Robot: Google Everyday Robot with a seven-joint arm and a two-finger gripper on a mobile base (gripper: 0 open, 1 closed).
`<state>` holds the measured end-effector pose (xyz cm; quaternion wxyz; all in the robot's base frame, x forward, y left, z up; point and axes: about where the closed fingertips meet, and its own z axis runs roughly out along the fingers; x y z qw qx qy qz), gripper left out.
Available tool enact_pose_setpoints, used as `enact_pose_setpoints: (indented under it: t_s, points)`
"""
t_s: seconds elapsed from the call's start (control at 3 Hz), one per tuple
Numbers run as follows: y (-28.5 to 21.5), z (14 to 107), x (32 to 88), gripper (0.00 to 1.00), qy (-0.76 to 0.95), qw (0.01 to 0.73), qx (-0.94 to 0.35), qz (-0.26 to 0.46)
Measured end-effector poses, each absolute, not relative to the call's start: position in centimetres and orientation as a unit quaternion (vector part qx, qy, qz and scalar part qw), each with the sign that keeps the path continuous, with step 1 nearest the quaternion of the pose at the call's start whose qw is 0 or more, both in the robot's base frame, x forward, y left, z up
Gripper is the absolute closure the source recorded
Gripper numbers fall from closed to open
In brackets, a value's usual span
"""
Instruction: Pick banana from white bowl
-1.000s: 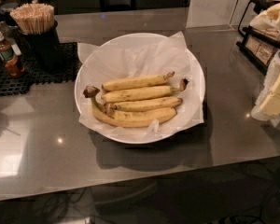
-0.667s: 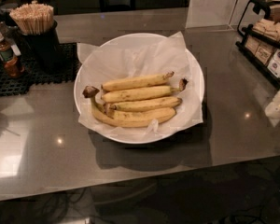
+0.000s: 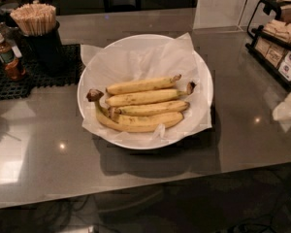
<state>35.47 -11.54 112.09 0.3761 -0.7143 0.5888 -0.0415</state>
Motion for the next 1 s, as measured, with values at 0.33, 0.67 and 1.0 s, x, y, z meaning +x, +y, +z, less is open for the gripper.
enact_pose_setpoints:
  t_s: [0.33, 0.67, 1.0]
  points:
    - [-11.5, 112.1, 35.5, 0.0, 0.589, 0.376, -0.714, -0.041]
    - [-11.5, 112.1, 35.5, 0.0, 0.589, 0.376, -0.714, -0.041]
    - [-9.0, 110.5, 35.6, 0.0, 0.573, 0.394, -0.719, -0.001]
